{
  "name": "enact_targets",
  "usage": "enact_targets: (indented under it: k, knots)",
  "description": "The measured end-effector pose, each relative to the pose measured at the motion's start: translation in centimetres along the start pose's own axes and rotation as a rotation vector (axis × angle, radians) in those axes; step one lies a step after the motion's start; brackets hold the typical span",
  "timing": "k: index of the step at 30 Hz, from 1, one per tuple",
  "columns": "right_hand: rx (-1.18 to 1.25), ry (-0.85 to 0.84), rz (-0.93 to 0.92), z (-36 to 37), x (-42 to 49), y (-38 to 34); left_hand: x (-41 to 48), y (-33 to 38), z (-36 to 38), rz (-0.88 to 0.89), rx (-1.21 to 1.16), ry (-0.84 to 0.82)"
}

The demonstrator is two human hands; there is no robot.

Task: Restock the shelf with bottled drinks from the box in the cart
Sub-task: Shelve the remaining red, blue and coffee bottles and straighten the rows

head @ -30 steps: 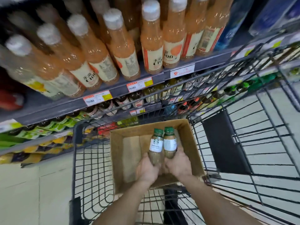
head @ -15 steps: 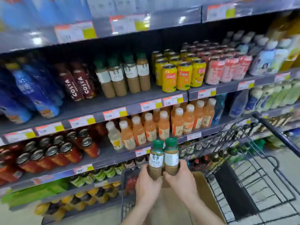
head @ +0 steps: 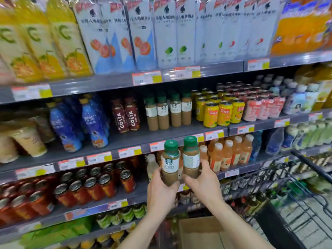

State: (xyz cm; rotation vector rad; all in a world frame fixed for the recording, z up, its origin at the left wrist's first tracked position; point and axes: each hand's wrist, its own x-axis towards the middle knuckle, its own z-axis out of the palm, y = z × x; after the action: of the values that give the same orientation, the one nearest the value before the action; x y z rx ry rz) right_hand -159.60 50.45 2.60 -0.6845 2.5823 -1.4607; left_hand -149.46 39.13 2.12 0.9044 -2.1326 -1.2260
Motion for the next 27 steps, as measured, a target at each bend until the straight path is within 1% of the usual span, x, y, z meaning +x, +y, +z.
enact_targets:
  k: [3,6,9,16,19,21,27]
  knots:
    - [0.007,0.005,-0.034,-0.3,2.1,-1.1,1.9,0.9,-0.7,0.032,0.014,0.027]
    - [-0.014,0.02,-0.075,-0.7,5.2,-2.1,4.8,1.8,-0.7,0.021,0.065,0.082]
    - [-0.021,0.025,-0.124,-0.8,8.6,-2.8,7.9,3.0,-0.7,0.032,0.097,0.101]
    - [0.021,0.029,-0.166,-1.0,17.4,-3.8,15.3,6.2,-0.6,0.082,0.141,0.156]
    - [0.026,0.042,-0.159,-1.1,20.5,-3.7,17.7,6.3,0.0,0.063,0.158,0.151]
    - [-0.017,0.043,-0.144,-0.9,22.4,-3.4,18.8,6.0,0.4,0.029,0.15,0.156]
    - [-0.066,-0.02,-0.114,0.0,25.8,-1.8,21.0,4.3,0.4,-0.02,0.167,0.193]
